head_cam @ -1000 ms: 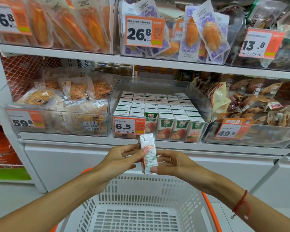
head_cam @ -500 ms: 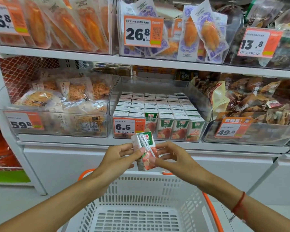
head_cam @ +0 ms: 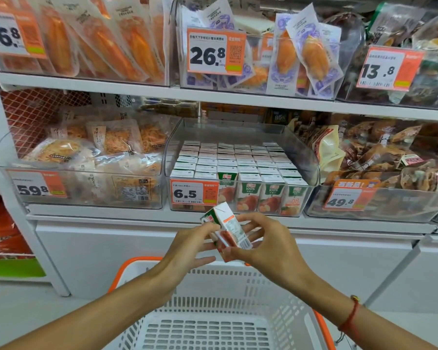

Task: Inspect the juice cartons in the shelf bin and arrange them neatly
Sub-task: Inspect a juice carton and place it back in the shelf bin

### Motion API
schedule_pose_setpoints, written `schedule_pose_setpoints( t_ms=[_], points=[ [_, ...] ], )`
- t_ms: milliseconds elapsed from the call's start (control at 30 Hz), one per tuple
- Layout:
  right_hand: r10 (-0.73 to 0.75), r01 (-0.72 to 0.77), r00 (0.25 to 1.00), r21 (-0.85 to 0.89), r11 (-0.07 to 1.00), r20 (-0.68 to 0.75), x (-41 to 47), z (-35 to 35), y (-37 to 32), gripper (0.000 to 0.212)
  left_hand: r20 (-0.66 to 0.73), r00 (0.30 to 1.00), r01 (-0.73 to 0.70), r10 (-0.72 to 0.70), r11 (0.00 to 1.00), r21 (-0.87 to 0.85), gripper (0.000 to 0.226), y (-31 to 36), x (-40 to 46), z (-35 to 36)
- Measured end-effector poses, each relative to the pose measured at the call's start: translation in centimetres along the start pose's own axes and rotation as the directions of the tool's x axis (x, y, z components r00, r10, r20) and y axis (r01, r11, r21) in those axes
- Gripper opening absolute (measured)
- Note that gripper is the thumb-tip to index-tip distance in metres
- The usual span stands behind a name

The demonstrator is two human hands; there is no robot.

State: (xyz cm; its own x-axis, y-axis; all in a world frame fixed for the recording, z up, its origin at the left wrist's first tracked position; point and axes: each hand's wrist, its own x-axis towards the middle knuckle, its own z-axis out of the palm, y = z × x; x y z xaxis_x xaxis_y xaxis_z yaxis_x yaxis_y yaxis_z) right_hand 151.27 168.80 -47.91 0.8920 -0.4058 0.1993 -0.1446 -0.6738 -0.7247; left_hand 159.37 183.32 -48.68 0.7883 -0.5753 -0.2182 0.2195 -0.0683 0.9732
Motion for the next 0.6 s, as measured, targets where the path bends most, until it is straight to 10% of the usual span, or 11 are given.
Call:
schedule_pose_setpoints(
  t_ms=[167,300,600],
  points=[
    [-0.151,0.155,0.987,-0.081,0.985,0.045,-0.4,0.3,0.0,0.057,0.010,0.992,-0.124,0.124,0.987,0.098,0.015,0.1,-0.2,-0.7],
    [-0.142,0.080,0.974,0.320,0.944,0.177,0.5,-1.4,0.1,0.033,0.071,0.960,-0.281,0.272,0.937,0.209,0.033,1.2,0.0,-1.7],
    [-0.345,0.315,0.939,0.391,0.865,0.006,0.2,-2.6,0.3,0.026,0.161,0.712,-0.638,0.684,0.534,0.555,0.064,0.3,-0.2,-2.0]
  ],
)
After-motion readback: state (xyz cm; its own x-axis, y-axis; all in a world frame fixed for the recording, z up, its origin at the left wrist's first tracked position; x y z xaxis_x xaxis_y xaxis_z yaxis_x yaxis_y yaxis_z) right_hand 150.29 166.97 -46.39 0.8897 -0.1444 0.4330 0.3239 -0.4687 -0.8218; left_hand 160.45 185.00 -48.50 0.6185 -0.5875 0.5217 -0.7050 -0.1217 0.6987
